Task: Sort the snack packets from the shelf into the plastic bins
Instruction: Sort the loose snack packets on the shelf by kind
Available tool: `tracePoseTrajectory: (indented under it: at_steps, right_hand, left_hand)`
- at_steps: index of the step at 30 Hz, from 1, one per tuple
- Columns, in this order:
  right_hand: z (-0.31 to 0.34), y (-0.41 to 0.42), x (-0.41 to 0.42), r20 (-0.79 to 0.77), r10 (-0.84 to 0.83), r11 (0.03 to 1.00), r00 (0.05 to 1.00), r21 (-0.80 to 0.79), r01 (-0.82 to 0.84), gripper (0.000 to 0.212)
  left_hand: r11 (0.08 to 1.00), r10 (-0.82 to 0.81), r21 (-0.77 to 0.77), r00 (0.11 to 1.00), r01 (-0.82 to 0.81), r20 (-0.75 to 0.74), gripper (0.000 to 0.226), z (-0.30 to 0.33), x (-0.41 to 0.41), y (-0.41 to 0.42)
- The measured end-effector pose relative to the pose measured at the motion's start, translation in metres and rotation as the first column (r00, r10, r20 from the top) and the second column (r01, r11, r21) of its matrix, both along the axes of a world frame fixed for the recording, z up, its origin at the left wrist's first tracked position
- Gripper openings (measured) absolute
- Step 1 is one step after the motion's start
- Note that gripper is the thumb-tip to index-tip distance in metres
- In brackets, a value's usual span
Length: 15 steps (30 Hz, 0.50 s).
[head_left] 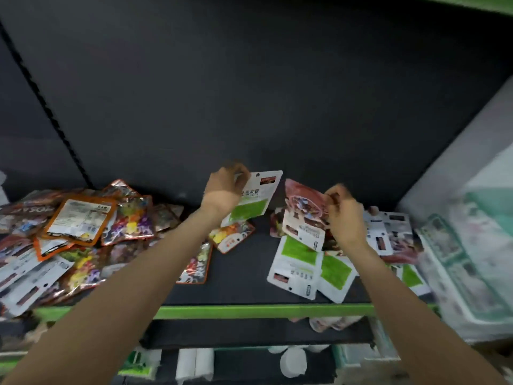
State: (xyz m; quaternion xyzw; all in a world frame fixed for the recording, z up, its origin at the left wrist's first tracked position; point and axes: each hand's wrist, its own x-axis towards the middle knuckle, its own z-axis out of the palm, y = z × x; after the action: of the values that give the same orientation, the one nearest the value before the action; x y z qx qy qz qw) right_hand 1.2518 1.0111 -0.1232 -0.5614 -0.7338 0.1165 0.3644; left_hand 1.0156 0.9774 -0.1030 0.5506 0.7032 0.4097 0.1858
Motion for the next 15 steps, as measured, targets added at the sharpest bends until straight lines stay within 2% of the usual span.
tracePoseTrajectory:
  at_steps: [3, 5, 8, 10, 11, 15]
  right_hand:
    - [0.001, 0.022, 0.05, 0.069, 0.007, 0.995, 0.998, 0.096, -0.013, 0.003]
    - [-0.009, 0.03, 0.072, 0.194, 0.053, 0.998, 0.979, 0.033, -0.06, 0.003]
    - [-0.038, 0.037, 0.096, 0.359, 0.209, 0.948, 0.91, -0.303, -0.098, 0.024]
    - [-0.056, 0.036, 0.101, 0.337, 0.307, 0.86, 0.89, -0.499, -0.108, 0.04]
    - [-0.064, 0.035, 0.102, 0.34, 0.325, 0.842, 0.883, -0.529, -0.106, 0.043]
    - [-0.076, 0.039, 0.095, 0.466, 0.257, 0.908, 0.847, -0.416, -0.047, 0.04]
  left_hand:
    - [0.998, -0.064, 0.013, 0.998, 0.064, 0.015, 0.015, -0.015, 0.061, 0.028]
    - [0.983, -0.173, -0.071, 0.985, 0.171, -0.026, 0.015, -0.041, 0.087, 0.034]
    - [0.916, -0.338, -0.253, 0.939, 0.311, -0.071, 0.014, -0.09, 0.113, 0.032]
    - [0.849, -0.412, -0.385, 0.91, 0.362, -0.053, 0.012, -0.112, 0.12, 0.026]
    - [0.82, -0.433, -0.435, 0.9, 0.371, -0.047, 0.016, -0.12, 0.122, 0.024]
    - [0.797, -0.449, -0.487, 0.889, 0.357, -0.084, 0.034, -0.127, 0.116, 0.021]
